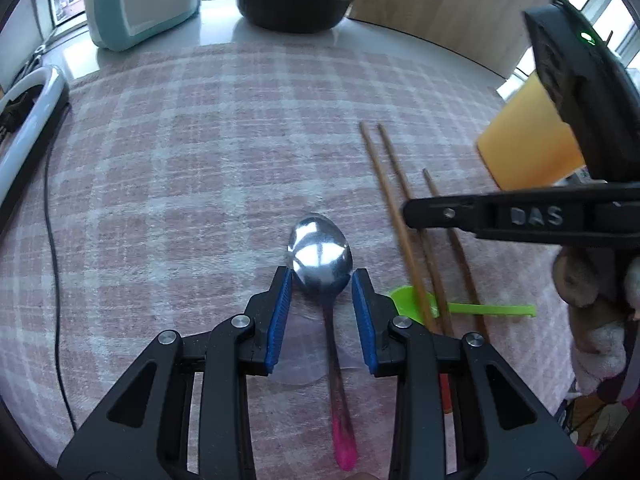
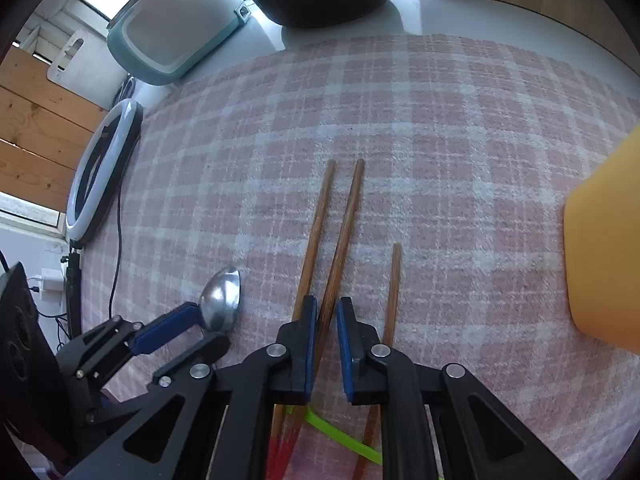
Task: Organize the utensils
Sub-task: 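Grasp a wooden chopstick with the right gripper while the left gripper grasps the steel spoon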
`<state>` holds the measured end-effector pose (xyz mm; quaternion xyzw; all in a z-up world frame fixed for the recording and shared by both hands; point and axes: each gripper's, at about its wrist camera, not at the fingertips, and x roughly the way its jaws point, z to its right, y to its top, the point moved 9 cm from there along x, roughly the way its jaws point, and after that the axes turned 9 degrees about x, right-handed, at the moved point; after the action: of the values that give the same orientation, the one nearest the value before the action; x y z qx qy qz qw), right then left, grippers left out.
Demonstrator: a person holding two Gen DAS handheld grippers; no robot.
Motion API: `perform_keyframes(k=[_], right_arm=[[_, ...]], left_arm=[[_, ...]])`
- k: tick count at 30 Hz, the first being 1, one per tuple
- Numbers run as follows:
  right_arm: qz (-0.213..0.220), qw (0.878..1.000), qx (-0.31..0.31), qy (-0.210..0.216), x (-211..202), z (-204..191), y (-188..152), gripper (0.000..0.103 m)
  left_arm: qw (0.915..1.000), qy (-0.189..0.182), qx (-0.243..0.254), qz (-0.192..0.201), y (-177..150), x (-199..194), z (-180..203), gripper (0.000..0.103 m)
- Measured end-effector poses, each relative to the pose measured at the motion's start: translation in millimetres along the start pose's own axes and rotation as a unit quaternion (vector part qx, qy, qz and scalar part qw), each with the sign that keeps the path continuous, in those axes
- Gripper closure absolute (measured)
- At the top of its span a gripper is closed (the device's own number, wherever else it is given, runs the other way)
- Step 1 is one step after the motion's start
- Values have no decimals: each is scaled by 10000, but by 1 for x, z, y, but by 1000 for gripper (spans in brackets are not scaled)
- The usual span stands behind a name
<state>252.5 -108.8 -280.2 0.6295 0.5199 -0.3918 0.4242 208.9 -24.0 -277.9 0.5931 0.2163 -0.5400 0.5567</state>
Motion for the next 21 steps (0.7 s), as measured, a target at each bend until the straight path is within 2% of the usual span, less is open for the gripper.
perform_keyframes(k=[9,10,19,20,21], right_arm=[[26,9998,-103,-154,4,-4,12,90],[24,9998,-106,-169,4,-3,13,94],[182,9997,-125,85,-7,-6,9,99],[231,9996,-146,124,-10,-7,7,99],[276,9994,-178,143,-13,-9,7,99]], left_arm=[[9991,307,282,-45,3,7,0,73],[9991,300,286,-15,3,6,1,73],[9991,211,-150,346,5,-17,-13,77],[9988,224,-179,409,6,-23,-14,87],[9985,258,-203,444,7,-27,-15,103]])
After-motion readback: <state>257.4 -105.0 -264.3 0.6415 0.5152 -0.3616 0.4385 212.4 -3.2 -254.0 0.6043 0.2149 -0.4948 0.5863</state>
